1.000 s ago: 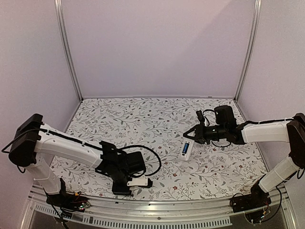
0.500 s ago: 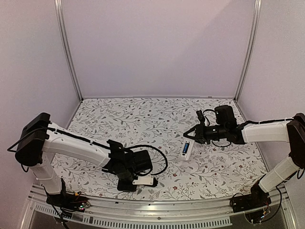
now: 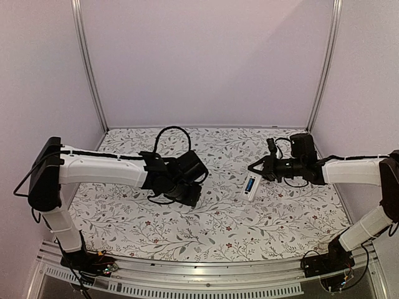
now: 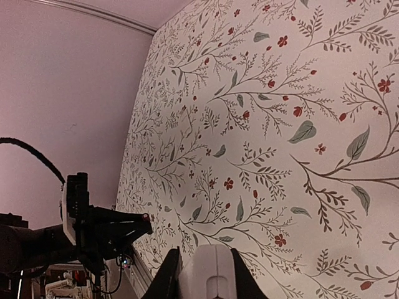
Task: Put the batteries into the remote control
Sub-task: Move the battery to the center of the board, then pick up the battery from the center of the board.
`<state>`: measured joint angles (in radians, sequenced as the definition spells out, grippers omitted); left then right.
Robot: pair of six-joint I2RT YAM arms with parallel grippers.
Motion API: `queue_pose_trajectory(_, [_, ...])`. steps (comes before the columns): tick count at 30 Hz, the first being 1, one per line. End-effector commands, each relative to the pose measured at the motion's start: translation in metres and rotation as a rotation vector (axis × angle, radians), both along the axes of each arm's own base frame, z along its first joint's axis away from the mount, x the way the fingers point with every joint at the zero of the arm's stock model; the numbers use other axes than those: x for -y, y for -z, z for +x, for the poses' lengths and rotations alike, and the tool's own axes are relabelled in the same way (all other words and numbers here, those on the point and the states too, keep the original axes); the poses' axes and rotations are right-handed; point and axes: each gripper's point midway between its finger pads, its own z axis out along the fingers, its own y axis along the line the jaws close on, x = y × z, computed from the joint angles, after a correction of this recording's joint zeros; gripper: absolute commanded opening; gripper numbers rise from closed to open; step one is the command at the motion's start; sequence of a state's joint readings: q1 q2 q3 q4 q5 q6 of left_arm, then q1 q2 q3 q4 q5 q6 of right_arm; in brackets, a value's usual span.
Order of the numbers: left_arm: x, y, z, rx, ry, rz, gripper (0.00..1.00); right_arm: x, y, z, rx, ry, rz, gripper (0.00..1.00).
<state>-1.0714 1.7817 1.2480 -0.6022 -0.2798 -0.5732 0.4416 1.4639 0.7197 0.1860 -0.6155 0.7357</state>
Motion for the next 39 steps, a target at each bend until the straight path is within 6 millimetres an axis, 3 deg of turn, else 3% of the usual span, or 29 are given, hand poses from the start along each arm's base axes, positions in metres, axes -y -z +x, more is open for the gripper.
queue_pose_trajectory(1, [0.010, 0.013, -0.006, -0.184, -0.539, -0.273, 0.00, 0.003, -0.012, -0.003, 0.031, -0.011, 0.018, 0.00])
queue_pose_trajectory(7, [0.011, 0.031, -0.013, -0.257, -0.795, -0.359, 0.00, 0.004, -0.013, -0.005, 0.037, -0.012, 0.018, 0.00])
queue_pose_trajectory(11, [0.002, 0.041, -0.012, -0.246, -0.887, -0.280, 0.00, 0.005, -0.014, -0.006, 0.040, -0.015, 0.020, 0.00])
queue_pose_trajectory(16, [-0.008, 0.064, -0.020, -0.285, -0.942, -0.147, 0.00, 0.006, -0.014, -0.006, 0.042, -0.013, 0.018, 0.00])
queue_pose_trajectory(22, [-0.012, 0.072, -0.020, -0.299, -0.948, -0.098, 0.00, 0.006, -0.014, -0.008, 0.042, -0.014, 0.019, 0.00])
queue_pose_trajectory(24, [-0.014, 0.069, -0.019, -0.291, -0.940, -0.092, 0.14, 0.006, -0.014, -0.008, 0.044, -0.014, 0.019, 0.00])
queue_pose_trajectory(27, [-0.015, 0.059, -0.016, -0.268, -0.900, -0.097, 0.37, 0.006, -0.014, -0.008, 0.044, -0.014, 0.019, 0.00])
queue_pose_trajectory(30, [-0.015, 0.040, -0.008, -0.221, -0.823, -0.116, 0.49, 0.006, -0.014, -0.007, 0.048, -0.017, 0.019, 0.00])
queue_pose_trajectory(33, [-0.019, 0.006, 0.009, -0.135, -0.701, -0.140, 0.63, 0.007, -0.016, -0.007, 0.050, -0.018, 0.023, 0.00])
queue_pose_trajectory(37, [-0.001, -0.059, 0.032, 0.051, -0.229, -0.143, 0.66, 0.009, -0.017, -0.008, 0.055, -0.021, 0.025, 0.00])
queue_pose_trajectory(39, [0.009, -0.077, 0.019, 0.104, 0.127, -0.084, 0.76, 0.009, -0.018, -0.009, 0.056, -0.022, 0.028, 0.00])
